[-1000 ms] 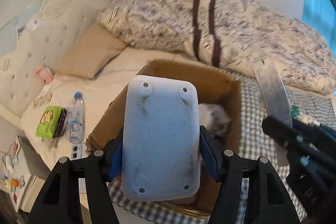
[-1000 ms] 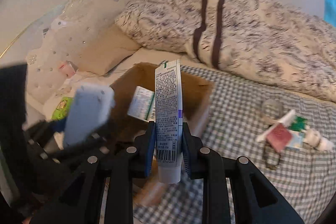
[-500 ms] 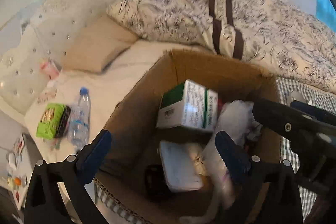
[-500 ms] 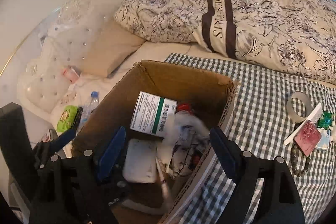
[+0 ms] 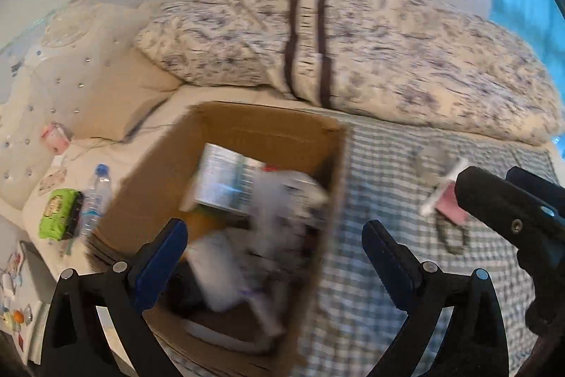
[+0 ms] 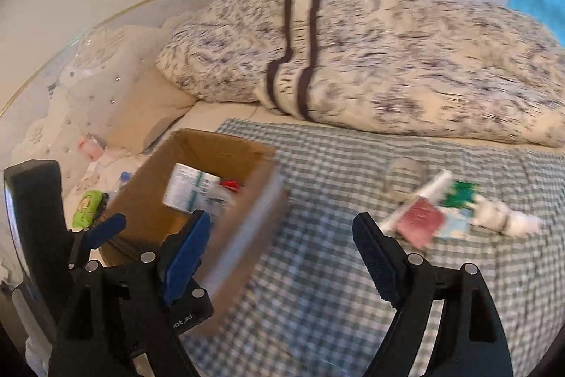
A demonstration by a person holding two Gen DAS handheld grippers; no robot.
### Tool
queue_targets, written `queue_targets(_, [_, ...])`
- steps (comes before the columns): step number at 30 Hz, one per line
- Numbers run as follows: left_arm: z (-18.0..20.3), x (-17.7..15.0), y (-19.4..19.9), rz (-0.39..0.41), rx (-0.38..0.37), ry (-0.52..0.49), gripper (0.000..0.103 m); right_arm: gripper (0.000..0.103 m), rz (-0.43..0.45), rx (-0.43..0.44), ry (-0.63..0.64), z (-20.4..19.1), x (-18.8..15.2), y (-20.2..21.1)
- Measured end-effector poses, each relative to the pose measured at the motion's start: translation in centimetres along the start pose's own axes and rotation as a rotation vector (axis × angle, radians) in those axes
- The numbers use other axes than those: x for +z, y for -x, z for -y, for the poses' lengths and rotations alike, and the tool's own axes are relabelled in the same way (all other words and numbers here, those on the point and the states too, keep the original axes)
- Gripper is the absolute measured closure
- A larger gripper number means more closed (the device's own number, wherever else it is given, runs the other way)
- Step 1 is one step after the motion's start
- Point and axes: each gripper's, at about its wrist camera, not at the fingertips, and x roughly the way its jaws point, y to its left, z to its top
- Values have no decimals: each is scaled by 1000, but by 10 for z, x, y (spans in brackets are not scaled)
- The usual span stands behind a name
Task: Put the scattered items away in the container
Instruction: 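Move both open tools back toward the items on the sheet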
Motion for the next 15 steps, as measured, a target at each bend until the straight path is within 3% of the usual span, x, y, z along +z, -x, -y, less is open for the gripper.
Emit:
queue_targets(10, [107,-34,12,-61,-154,-52,2,20,34,-139,-149,137,-59,81])
queue_targets(15, [145,-52,-12,-117,-159,-82,2,20,22,-160,-244,194,-90,89])
